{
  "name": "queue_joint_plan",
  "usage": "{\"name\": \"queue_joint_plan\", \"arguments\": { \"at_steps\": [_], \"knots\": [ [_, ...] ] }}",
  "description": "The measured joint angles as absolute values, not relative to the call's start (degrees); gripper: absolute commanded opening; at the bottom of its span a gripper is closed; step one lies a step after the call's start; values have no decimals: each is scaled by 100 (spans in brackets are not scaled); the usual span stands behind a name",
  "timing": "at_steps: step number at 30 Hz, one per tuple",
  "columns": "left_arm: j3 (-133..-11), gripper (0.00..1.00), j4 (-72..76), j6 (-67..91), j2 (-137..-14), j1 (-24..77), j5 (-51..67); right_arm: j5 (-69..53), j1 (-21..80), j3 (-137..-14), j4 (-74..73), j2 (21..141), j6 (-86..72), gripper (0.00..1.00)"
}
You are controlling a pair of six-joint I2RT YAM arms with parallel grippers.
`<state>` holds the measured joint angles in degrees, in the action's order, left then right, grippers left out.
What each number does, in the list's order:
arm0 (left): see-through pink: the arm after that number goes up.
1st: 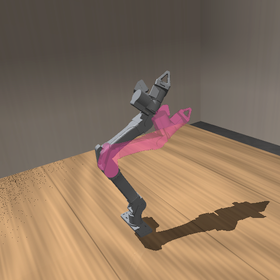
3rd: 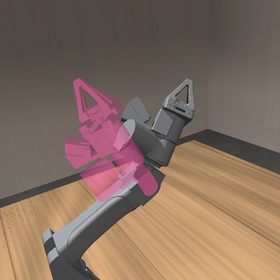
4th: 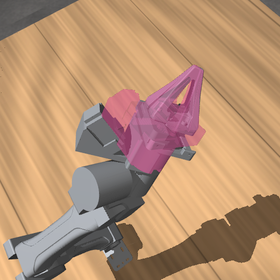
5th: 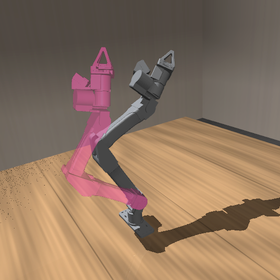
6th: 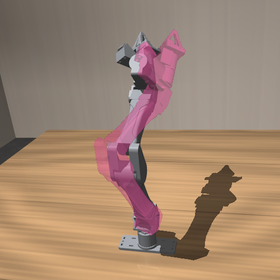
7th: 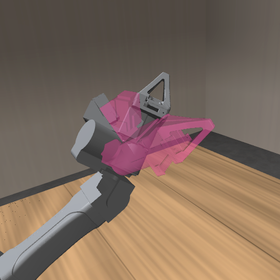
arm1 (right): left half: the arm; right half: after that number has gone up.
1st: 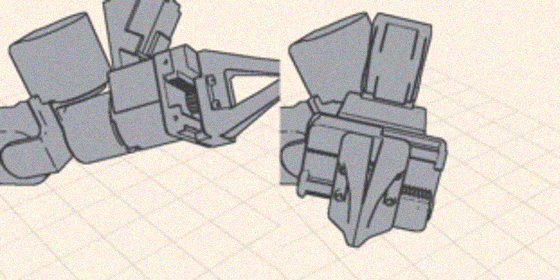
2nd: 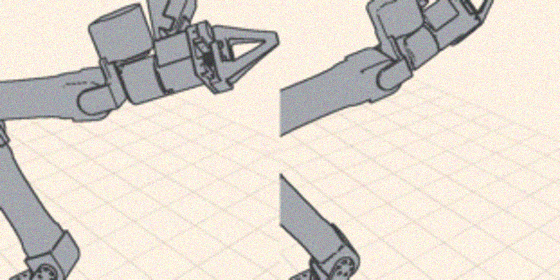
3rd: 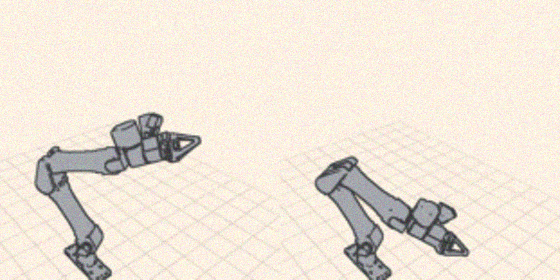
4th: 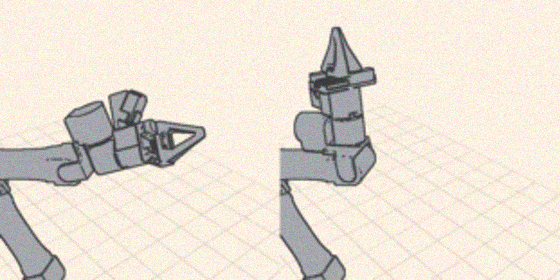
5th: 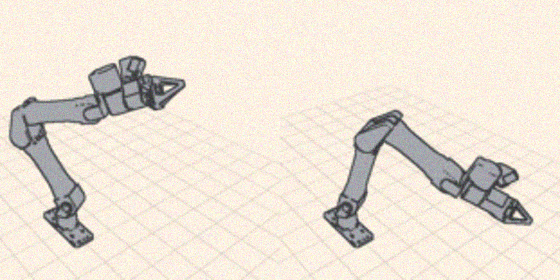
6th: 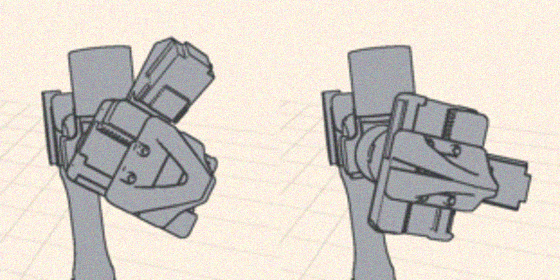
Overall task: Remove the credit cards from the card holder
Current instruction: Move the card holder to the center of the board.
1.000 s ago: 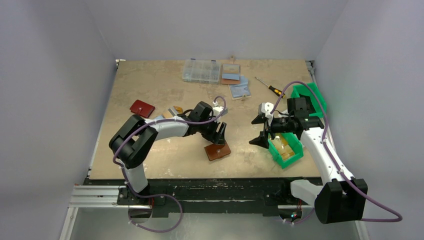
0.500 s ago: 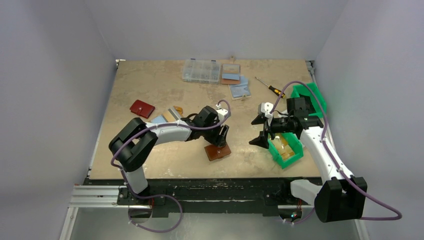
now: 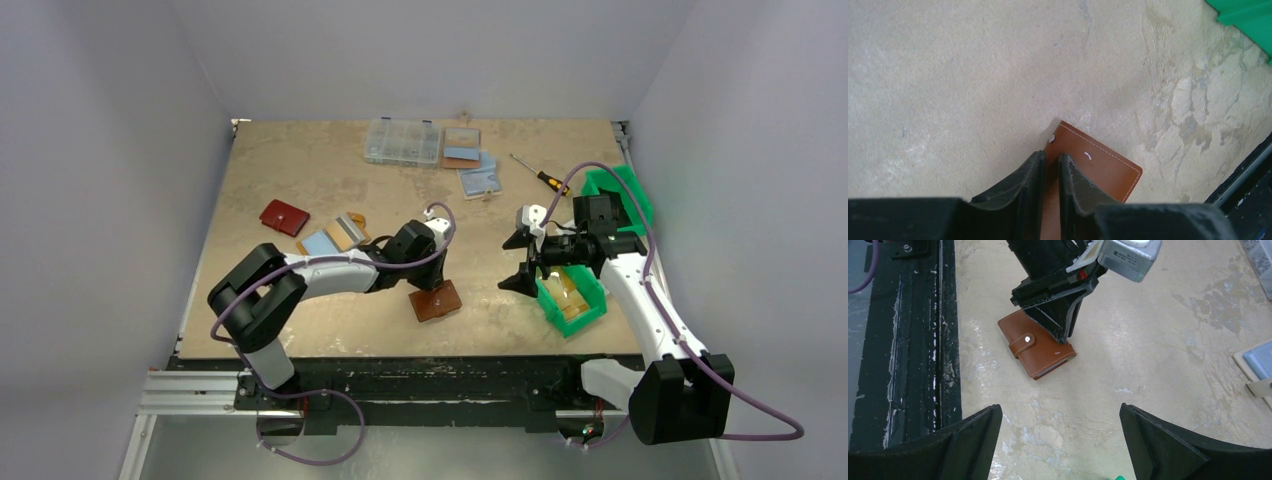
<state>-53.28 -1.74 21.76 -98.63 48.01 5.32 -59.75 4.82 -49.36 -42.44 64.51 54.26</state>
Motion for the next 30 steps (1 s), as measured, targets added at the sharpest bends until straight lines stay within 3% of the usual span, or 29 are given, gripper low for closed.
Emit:
{"name": "queue_joint_plan", "arguments": {
  "at_steps": [3,11,17,26,30],
  "knots": [
    [-5035,0,82,2427,-9695,4759,320,-5975,482,-4936,-4246,6453,5426,99],
    [-4051,0,475,3192,-9115,4383,-281,-5975,482,-4936,-4246,6451,5428,99],
    [-3649,11,504,3391,-8309,4370,-342,-5979,484,-4936,-4246,6484,5424,99],
    [-2853,0,808,3822,-6337,4370,-248,-5763,1302,-4910,-3865,6853,4925,99],
    [-2318,0,751,4248,-5870,4372,-123,-5485,1782,-4897,-3577,7054,4600,97]
  ]
}}
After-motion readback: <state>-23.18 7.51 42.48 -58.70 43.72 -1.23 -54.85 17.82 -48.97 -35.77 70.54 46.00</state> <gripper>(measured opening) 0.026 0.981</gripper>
